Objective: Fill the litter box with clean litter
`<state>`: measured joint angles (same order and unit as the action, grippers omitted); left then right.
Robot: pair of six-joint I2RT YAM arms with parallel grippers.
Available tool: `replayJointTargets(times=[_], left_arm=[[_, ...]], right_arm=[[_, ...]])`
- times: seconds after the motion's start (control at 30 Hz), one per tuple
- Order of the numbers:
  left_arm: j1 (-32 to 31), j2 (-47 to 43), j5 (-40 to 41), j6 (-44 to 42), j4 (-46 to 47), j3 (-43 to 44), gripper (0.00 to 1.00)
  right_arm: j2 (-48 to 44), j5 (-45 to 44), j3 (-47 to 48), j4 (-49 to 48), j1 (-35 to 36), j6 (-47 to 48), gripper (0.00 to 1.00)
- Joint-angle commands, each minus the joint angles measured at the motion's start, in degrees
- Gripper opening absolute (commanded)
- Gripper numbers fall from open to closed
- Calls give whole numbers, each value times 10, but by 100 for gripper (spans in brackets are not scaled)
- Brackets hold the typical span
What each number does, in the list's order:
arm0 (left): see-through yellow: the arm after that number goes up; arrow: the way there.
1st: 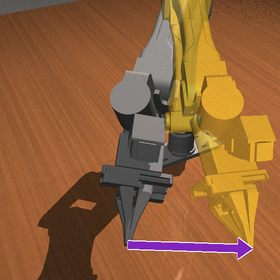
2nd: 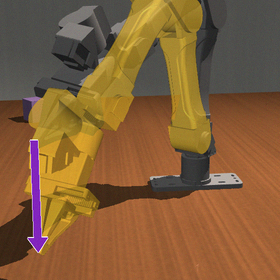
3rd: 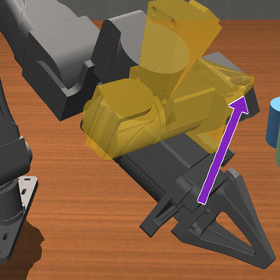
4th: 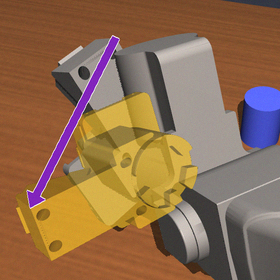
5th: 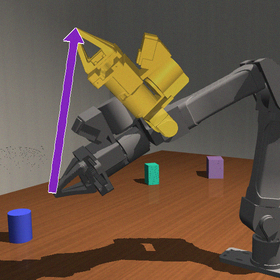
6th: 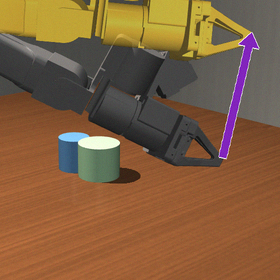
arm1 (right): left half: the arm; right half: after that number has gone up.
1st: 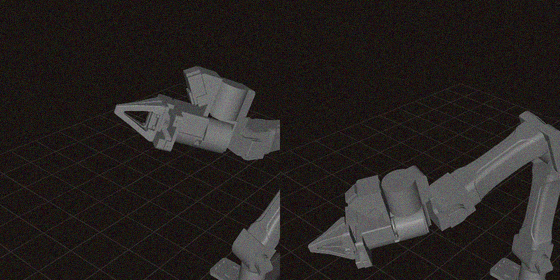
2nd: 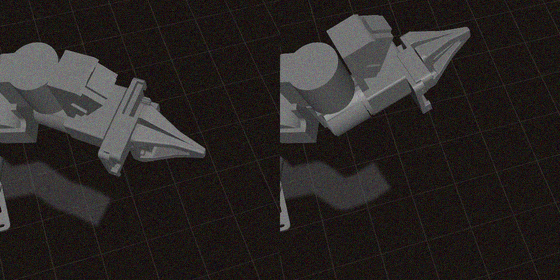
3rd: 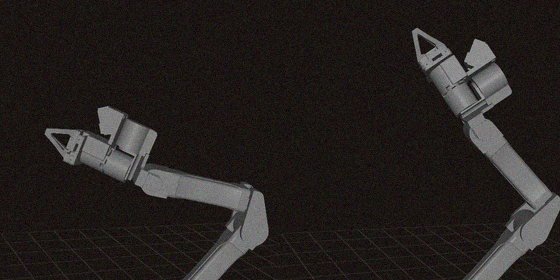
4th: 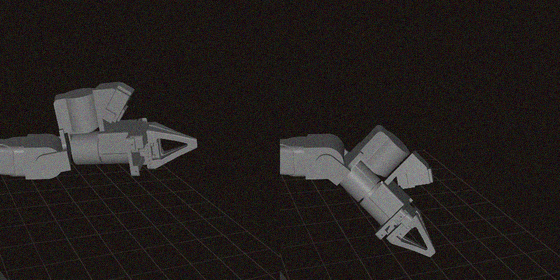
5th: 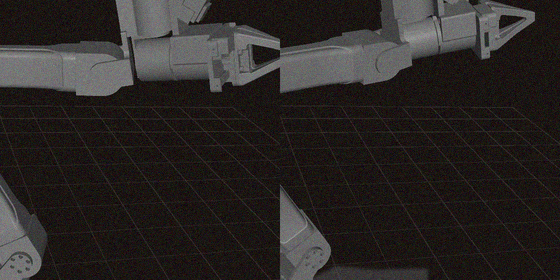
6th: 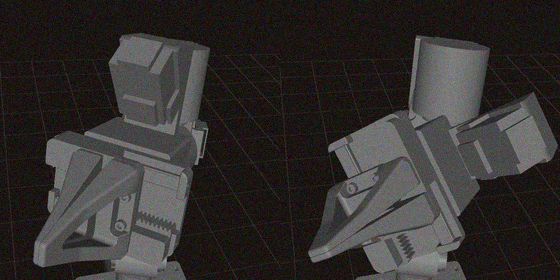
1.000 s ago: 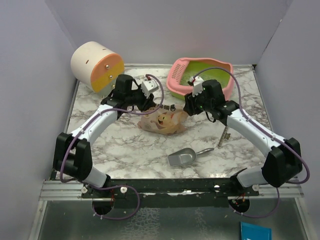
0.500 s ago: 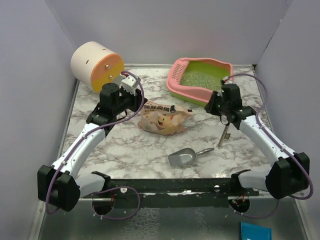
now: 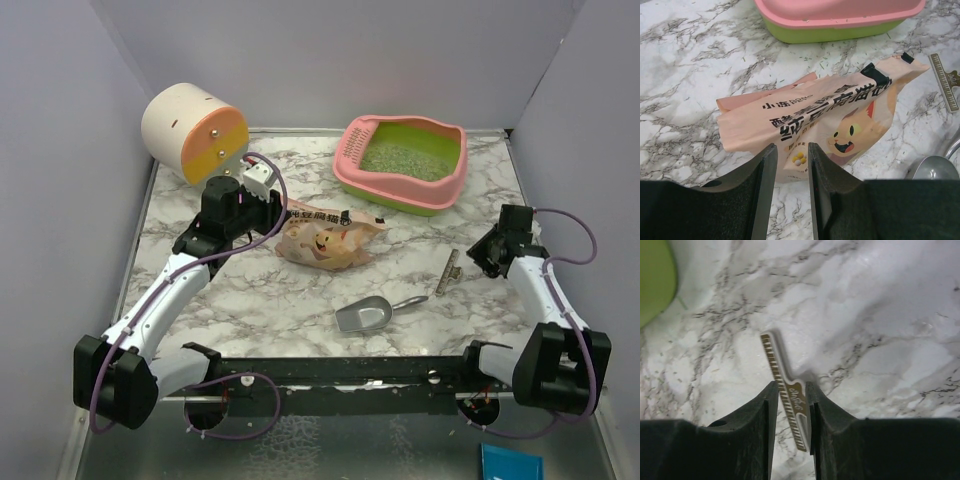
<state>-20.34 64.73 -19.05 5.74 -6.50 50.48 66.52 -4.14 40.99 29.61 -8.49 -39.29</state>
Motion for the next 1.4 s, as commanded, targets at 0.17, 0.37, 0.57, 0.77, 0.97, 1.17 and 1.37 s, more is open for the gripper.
replayJointTargets(times=[0.17,0.37,0.57,0.77,0.97,1.17,1.37], left_arm=[[-1,-8,-14,-2,7,6,34],[-1,-4,-13,-3,7,6,34],[-1,0,-15,-3,6,6,34],[-1,2,-17,-2,8,7,34],[-1,-16,-45,11,38,-7,41],[-1,-8,-159,52,84,-3,45],[-1,34,-229,25,30,73,45]], right_arm=[[56,93,-56,-78,-60,25,29],[51,138,-78,-104,-59,49,30],[47,159,-92,-114,-60,60,31],[43,210,-107,-138,-59,73,1],[-89,290,-110,-166,-59,119,1],[-193,452,-31,-185,-56,166,1],[-93,641,74,-219,51,207,1]])
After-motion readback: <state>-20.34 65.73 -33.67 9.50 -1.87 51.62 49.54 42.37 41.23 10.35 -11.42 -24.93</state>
